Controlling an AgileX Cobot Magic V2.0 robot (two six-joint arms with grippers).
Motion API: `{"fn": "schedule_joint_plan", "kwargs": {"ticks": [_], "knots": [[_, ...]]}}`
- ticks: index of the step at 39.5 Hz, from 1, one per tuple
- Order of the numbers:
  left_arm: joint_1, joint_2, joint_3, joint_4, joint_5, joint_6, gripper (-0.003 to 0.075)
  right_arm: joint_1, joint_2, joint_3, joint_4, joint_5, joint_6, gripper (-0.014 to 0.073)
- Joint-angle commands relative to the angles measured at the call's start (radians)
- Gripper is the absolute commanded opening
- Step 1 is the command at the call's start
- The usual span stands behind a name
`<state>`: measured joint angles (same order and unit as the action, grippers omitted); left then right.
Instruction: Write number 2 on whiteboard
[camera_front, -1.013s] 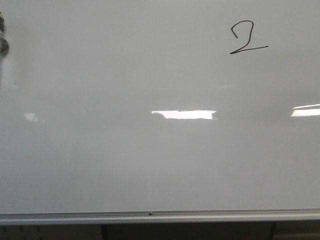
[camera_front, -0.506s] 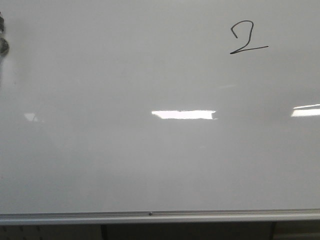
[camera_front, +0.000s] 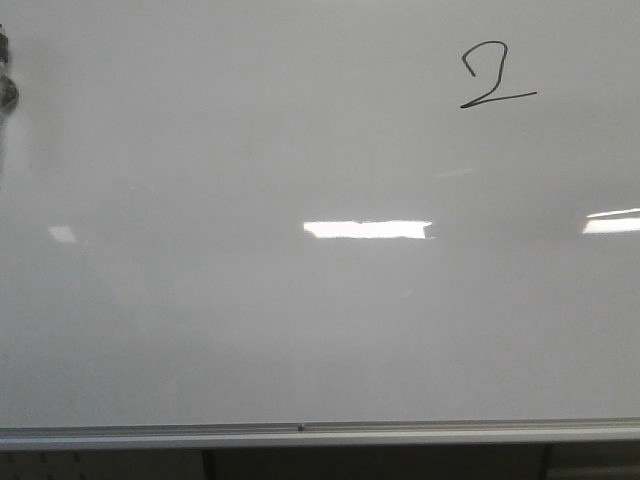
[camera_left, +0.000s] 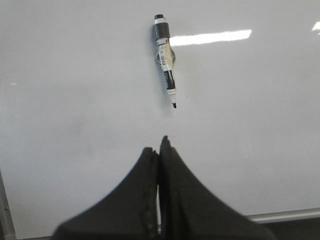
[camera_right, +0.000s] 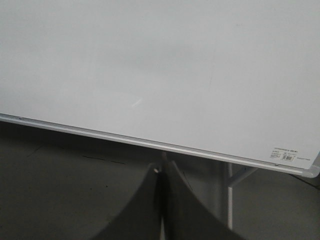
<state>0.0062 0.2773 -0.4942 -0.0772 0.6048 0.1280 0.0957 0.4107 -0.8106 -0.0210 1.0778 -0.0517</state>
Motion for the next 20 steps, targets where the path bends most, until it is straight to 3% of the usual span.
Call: {"fn": "schedule_joint_plan", "kwargs": {"ticks": [1,11,20], "knots": [[0.014,-0.062,0.083,-0.013,-0.200,-0.009,-0.0020,-0.008,0.009,-0.022,-0.013,-0.063,-0.009,-0.0069],[0.024,-0.238,0.338,-0.029,-0.416,-0.009,-0.0019,-0.008,0.009,-0.022,-0.013,-0.063,-0.009,-0.0069],[0.024,-0.302,0.445,-0.029,-0.581,-0.009,-0.0019,-0.008,0.009,-0.022,-0.013,-0.063,-0.009,-0.0069]]}}
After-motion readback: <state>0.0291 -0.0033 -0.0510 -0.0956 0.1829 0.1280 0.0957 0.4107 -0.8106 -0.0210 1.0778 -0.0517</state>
